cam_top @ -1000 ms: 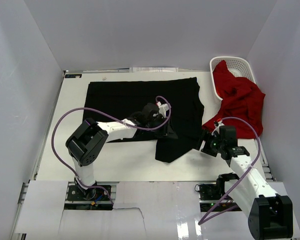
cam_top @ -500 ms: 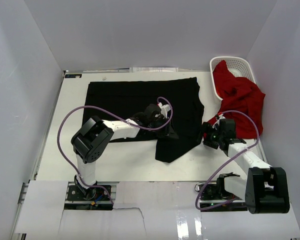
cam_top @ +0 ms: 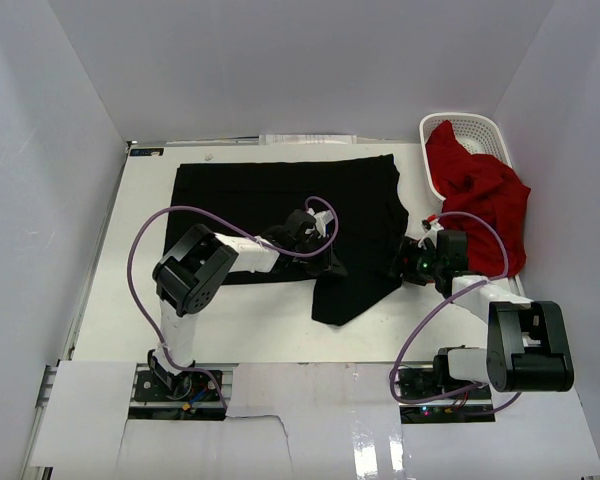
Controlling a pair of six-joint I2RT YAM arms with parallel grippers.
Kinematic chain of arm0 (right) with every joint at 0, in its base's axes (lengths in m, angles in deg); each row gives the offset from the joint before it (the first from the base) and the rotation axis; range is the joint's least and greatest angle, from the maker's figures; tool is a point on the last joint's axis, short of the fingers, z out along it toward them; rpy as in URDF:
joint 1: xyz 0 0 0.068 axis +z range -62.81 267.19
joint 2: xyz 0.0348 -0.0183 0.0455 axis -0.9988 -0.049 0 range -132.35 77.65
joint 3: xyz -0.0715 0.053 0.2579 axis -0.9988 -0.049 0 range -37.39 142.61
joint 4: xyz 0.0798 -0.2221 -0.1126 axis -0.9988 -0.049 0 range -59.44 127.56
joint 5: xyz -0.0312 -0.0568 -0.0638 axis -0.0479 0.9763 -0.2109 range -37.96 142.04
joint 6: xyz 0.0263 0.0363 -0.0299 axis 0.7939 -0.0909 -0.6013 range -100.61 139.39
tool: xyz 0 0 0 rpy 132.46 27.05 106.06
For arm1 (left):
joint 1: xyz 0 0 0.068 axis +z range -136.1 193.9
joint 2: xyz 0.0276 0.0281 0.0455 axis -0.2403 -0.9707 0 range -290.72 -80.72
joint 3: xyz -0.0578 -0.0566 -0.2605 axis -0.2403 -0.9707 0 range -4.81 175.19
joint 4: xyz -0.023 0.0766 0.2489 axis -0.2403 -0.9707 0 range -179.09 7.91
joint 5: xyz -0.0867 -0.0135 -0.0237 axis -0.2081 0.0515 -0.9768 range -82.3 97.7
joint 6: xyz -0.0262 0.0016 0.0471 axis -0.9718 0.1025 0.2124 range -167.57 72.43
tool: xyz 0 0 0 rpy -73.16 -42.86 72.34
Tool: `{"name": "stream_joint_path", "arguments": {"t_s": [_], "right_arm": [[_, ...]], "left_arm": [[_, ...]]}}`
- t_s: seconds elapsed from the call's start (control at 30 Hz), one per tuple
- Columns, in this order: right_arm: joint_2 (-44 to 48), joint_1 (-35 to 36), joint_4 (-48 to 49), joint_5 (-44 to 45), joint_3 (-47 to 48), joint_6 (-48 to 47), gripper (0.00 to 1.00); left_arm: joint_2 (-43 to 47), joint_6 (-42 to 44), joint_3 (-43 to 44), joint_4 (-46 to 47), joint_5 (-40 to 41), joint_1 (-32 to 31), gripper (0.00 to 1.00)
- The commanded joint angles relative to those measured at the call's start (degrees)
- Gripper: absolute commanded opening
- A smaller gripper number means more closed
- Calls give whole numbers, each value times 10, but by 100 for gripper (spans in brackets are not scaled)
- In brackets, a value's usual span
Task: Fold and stack the t-shirts
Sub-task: Grap the side of the flattened tshirt closest away from the robot with both arms
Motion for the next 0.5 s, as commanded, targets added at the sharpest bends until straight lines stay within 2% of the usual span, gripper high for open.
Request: {"name": "stream_joint_path", "arguments": {"t_s": [0.0,0.37,0.43,0.47], "right_arm": [[1,-2,-62,-17,-23,-19,80],[69,2,-165,-102,-31,-42,77],[64,4,-182,-112,-24,-55,74],[58,3,-184,-115,-18,-57,63]], "left_arm": [[-9,4,4,3,-12,-4,40],[-23,4,4,4,-15,-5,40],[-23,4,4,4,-15,-5,40],[-22,4,4,4,-15,-4,40]]}}
